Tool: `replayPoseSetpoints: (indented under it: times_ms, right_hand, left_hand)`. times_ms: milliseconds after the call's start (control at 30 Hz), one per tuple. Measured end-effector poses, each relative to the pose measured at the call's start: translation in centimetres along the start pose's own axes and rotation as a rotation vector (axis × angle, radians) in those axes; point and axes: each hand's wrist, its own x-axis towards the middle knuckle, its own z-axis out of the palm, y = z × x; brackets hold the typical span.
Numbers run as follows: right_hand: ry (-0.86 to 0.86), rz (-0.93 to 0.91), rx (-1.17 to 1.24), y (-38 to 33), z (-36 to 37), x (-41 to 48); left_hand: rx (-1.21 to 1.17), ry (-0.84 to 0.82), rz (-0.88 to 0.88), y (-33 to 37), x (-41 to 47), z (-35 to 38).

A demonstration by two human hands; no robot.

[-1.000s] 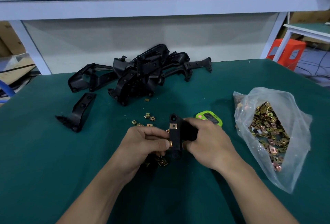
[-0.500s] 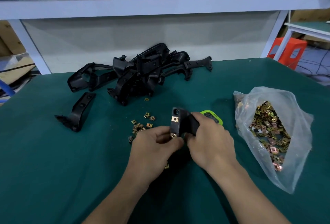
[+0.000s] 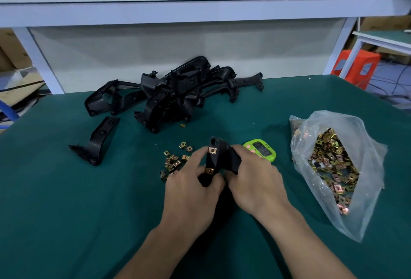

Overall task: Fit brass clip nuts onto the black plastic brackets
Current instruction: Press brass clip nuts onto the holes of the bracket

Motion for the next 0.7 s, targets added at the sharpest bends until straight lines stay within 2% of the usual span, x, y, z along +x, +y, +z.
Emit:
replayPoseSetpoints:
  times_ms: [133,300,433,567,700]
  right_hand:
    - [0.042,-0.028,-0.068,-0.2,0.2,-0.6]
    - [0.052,-0.053,-0.070,-1.4,0.0,-1.4]
    - [-0.018,-0.059,0.080,-2.0,-2.4,-2.4]
    - [-0.052,-0.077,0.118,-1.9,-5.1,-4.1]
    - [-0.039,-0.053,0.144,-1.4,-7.6,-6.3]
  left_hand:
    - [0.252,0.111,0.105,-0.1,0.0,-0.2]
    - [0.229,0.141,0.115,-0.4,0.3,-0.2]
    - [0.056,0.214,0.102,0.2,0.1,-0.9]
    - [-0.191,0.235,-0.016,1.2,-0.5,-1.0]
    - [-0.480,0.332,-0.134,3.5,-1.6,-0.7]
